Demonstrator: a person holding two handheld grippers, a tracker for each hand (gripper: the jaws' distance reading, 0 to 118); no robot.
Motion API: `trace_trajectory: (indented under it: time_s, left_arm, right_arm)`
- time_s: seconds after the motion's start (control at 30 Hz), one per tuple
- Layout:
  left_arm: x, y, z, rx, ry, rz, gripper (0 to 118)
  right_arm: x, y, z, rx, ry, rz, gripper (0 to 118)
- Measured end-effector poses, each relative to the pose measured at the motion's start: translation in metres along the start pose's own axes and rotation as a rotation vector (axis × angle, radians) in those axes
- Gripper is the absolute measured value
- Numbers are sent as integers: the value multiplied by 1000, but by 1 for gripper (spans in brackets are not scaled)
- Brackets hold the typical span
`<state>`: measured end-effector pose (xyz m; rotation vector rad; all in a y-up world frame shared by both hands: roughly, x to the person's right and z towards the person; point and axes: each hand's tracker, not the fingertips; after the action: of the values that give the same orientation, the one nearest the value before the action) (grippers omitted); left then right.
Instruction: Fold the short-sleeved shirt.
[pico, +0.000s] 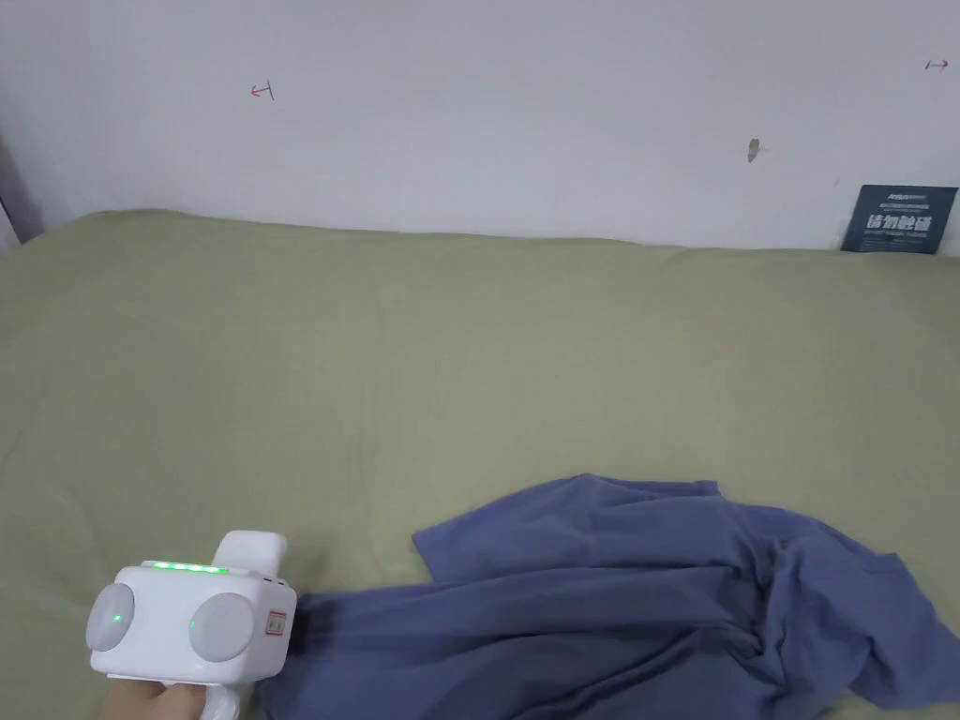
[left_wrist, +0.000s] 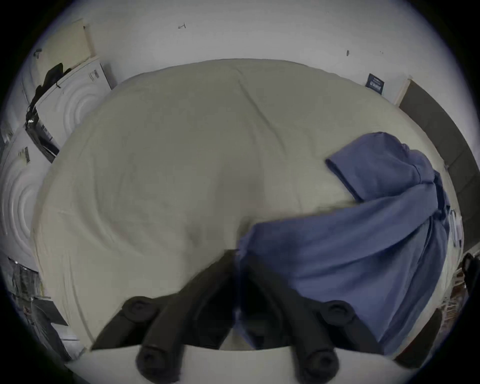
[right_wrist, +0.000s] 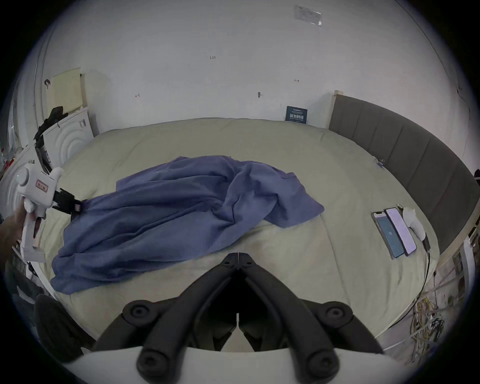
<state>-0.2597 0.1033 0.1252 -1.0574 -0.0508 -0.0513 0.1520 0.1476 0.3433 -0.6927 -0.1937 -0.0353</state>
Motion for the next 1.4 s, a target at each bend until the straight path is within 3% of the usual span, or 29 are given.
trace_trajectory:
  time_s: [0.2,0.43,0.6,0.7,0.73,0.77,0.8,0.83,0.97,1.03,1.07,1.1,1.13,1.17,1.2,1.23,1.27,1.4]
  left_arm:
    - [-4,-4,-6,1,13,7,1]
    - [10,-11,6,11,14,2,1]
    - [8,-10,7,11,-4,29,1]
    - [9,-10,6,9,-9,35,1]
    - [10,-10,6,9,-8,34,1]
    - [11,-11,7,9,-7,32,1]
    - [11,-9,6,9,-6,31,1]
    - [12,-9,6,8,-4,30,1]
    - [11,-8,5,7,-2,24,1]
    - [12,-8,5,8,0,23,1]
    - [11,-8,4,7,0,24,1]
    - [11,-7,4,8,1,26,1]
    - [11,-7,6,9,2,30,1]
    - [11,-6,9,8,1,29,1]
    - [9,-4,14,7,0,30,1]
    - [8,-3,21,9,-3,42,1]
    - [5,-2,31,28,-2,61,1]
    - [-12,6,86,129,5,79,1]
  right_arm:
    - [29,8,-11,0,-44,-7,0]
    - [87,59,-76,-31,-140,83,0]
    - [126,92,-142,-116,-165,47,0]
    - [143,96,-176,-223,-122,-2,0]
    - [145,95,-183,-256,-113,-19,9]
    - [146,93,-191,-285,-115,-29,44]
    - [147,91,-197,-311,-131,-24,88]
    - [147,86,-203,-344,-145,-7,116]
    - [144,78,-213,-338,-151,28,107]
    - [144,75,-209,-333,-152,-1,102]
    - [145,77,-208,-348,-140,-30,88]
    - [146,81,-205,-353,-104,-62,63]
    - [145,83,-199,-334,-50,-82,15]
    - [139,86,-192,-318,-84,-46,2]
    - [134,90,-187,-295,-128,31,2]
    - [133,93,-178,-275,-143,45,2]
    - [138,98,-169,-291,-100,19,2]
    - [152,122,-119,-176,-123,-15,2]
